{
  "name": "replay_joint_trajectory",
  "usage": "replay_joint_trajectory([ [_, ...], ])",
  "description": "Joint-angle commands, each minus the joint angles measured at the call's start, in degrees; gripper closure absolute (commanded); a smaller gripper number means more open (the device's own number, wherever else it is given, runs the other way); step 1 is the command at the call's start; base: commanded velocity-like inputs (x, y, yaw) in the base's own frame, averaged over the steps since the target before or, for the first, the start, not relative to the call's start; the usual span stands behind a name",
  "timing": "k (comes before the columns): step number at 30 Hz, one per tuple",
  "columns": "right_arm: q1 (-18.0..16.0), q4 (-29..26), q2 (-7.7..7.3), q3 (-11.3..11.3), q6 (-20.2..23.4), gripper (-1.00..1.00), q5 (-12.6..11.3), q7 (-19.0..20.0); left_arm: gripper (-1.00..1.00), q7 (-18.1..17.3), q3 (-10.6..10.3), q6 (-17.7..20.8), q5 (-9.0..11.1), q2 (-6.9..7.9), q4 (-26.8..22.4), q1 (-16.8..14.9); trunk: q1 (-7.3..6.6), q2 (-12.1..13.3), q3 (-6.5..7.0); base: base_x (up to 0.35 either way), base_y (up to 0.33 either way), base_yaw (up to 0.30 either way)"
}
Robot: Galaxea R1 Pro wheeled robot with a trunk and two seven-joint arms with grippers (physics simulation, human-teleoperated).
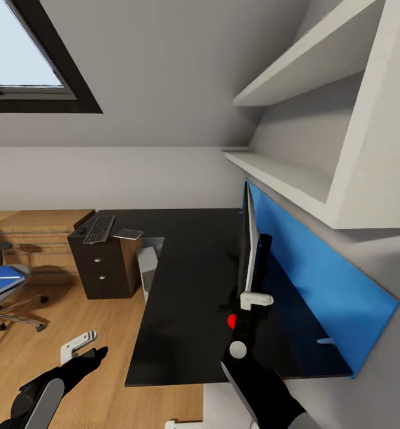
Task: In the bedroom, organize the workspace by keeping the computer under the desk, ensuring the monitor is on the desk, placing the keyboard on the desk next to the monitor, placing the mouse on the desk next to the keyboard, moving the folder from the swivel chair onto the desk next to the mouse, stacking the notebook on top of the folder with the pen on top of the notebook, and positioning the swivel chair next to the desk.
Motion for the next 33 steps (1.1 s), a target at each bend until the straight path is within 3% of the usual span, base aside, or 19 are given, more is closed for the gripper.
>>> replay_joint_trajectory([
  [1, -0.06, 0.06, 0.0, 0.04, -0.24, -1.0, 0.02, -0.25, -1.0, 0.51, -0.01, 0.17, 0.61, 0.01, -0.08, -0.04, 0.0, -0.05, -0.08, -0.126, -0.162, 0.0],
  [33, 0.11, 0.24, 0.0, 0.2, -0.25, -1.0, 0.02, -0.12, -1.0, 0.54, -0.01, 0.22, 0.61, 0.01, -0.08, -0.04, 0.0, -0.05, -0.08, -0.025, -0.096, 0.0],
])
